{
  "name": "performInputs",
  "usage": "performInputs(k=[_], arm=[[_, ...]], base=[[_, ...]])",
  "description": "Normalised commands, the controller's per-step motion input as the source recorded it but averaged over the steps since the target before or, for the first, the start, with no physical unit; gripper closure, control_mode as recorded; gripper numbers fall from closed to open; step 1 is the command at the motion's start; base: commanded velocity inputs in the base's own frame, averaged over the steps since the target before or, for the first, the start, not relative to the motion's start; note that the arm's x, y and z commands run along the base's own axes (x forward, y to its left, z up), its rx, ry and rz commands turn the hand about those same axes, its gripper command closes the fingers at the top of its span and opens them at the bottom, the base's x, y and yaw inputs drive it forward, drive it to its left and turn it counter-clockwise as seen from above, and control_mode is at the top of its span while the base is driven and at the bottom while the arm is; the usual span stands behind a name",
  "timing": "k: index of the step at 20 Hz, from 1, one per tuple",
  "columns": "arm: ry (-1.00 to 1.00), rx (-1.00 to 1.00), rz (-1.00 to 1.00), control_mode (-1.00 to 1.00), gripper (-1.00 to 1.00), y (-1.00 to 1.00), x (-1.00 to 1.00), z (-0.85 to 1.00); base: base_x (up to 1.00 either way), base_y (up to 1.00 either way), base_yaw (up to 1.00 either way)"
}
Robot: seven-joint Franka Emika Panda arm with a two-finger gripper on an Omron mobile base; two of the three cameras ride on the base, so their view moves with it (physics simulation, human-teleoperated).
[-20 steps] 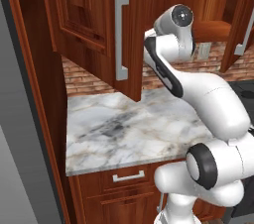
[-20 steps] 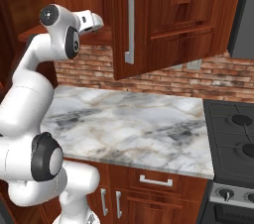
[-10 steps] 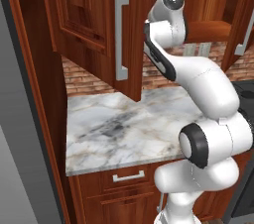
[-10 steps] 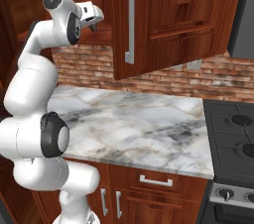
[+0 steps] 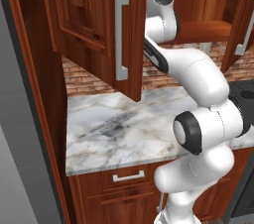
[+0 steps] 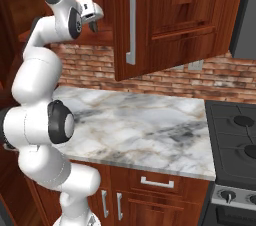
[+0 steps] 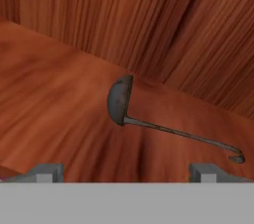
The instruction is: Open the cabinet and move the ladle to the pot. Then close the cabinet.
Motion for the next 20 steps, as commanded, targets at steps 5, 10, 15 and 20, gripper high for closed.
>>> performInputs(k=[5, 10, 15, 20], arm=[[0.00, 0.00, 0.00, -1.00, -1.00, 0.15, 0.26, -0.16], [0.00, 0.00, 0.00, -1.00, -1.00, 0.03, 0.31, -0.40], [0.00, 0.00, 0.00, -1.00, -1.00, 0.00, 0.30, -0.11], [0.00, 0.00, 0.00, -1.00, -1.00, 0.01, 0.30, 0.00]], base=[[0.00, 0.00, 0.00], [0.00, 0.00, 0.00], [0.00, 0.00, 0.00], [0.00, 0.00, 0.00]])
